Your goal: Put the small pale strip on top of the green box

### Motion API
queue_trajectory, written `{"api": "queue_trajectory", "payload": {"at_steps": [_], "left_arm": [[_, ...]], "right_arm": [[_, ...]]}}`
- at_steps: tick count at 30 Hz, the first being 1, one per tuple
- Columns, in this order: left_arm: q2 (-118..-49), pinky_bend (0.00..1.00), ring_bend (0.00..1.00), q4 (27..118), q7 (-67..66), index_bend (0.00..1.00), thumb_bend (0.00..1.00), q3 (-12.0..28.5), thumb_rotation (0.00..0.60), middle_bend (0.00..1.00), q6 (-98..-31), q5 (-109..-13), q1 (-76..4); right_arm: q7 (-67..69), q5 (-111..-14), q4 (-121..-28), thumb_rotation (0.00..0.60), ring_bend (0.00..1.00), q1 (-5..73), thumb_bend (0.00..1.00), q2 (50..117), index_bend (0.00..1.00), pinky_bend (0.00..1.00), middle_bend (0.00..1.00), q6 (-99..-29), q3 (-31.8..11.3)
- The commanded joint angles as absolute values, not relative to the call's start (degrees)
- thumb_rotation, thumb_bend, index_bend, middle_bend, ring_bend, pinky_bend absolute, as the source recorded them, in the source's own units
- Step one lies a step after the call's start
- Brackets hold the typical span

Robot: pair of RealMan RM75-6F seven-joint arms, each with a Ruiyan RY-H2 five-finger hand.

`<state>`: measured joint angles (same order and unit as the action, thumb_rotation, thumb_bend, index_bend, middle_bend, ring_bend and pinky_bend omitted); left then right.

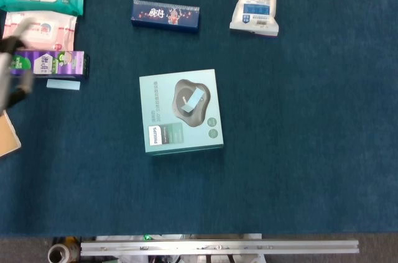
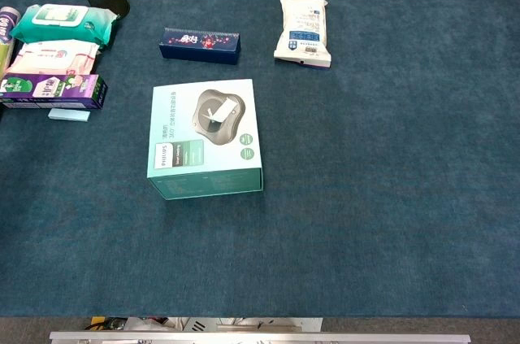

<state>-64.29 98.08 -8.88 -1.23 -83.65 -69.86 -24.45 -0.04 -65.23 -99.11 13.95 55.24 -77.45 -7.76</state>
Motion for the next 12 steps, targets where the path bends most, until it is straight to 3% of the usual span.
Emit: {"api": "queue_trajectory", "payload": {"at_steps": [1,12], "left_arm": [[-64.81,0.43,0.33,94.96,-6.19,0.11,0.43,-2.33,0.600,0.35,-86.89,-69.14,-19.17],[-66.95,0.38,0.33,92.22,-2.81,0.12,0.43,-2.59,0.600,0.35,-93.06,-71.42,-10.36]], "right_arm": [[0.17,-69.17,-95.42,0.600,0.45,10.67,0.24,58.49,0.29,0.58,0.47,-81.70,-5.56],[-1.30,-72.25,-95.11,0.600,0.45,6.69,0.24,61.09,0.29,0.58,0.47,-86.58,-4.87]]}}
